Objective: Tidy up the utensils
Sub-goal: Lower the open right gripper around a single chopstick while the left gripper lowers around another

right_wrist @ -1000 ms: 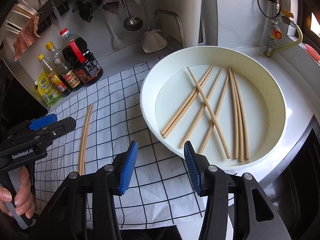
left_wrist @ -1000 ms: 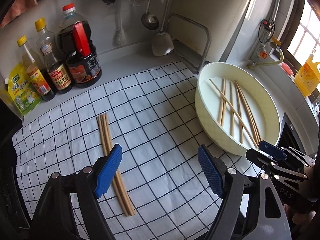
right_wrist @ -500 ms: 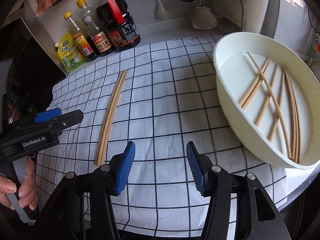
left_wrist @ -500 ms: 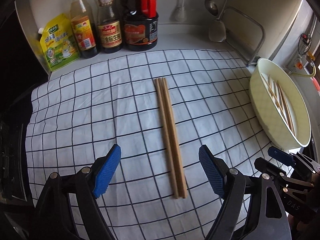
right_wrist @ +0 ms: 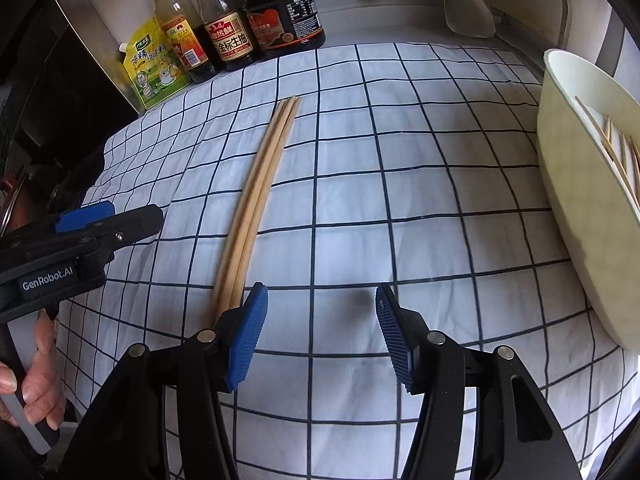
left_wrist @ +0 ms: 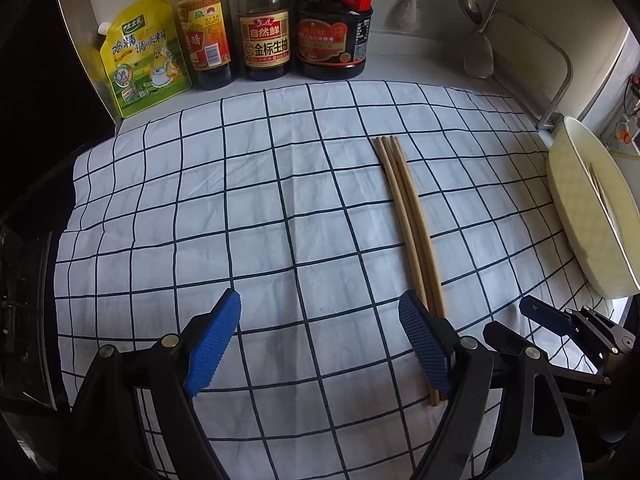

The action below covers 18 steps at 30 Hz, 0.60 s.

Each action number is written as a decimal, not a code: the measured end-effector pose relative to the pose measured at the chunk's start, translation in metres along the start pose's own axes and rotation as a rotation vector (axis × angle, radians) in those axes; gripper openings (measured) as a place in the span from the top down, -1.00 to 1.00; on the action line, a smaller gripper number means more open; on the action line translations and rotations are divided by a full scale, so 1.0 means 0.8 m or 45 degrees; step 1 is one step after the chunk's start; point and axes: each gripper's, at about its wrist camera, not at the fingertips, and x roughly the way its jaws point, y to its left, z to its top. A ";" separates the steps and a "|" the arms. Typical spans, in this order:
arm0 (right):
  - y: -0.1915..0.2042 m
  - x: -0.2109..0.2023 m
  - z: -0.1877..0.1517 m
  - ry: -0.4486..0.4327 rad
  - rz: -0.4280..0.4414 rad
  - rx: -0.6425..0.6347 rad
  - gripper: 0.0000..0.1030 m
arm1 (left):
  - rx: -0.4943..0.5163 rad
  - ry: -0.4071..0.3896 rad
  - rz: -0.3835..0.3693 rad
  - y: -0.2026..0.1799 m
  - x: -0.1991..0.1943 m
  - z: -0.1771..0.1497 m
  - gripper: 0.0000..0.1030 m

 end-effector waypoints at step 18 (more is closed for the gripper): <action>0.035 0.023 0.014 0.020 -0.123 -0.015 -0.08 | 0.008 0.031 -0.081 0.026 0.030 0.010 -0.55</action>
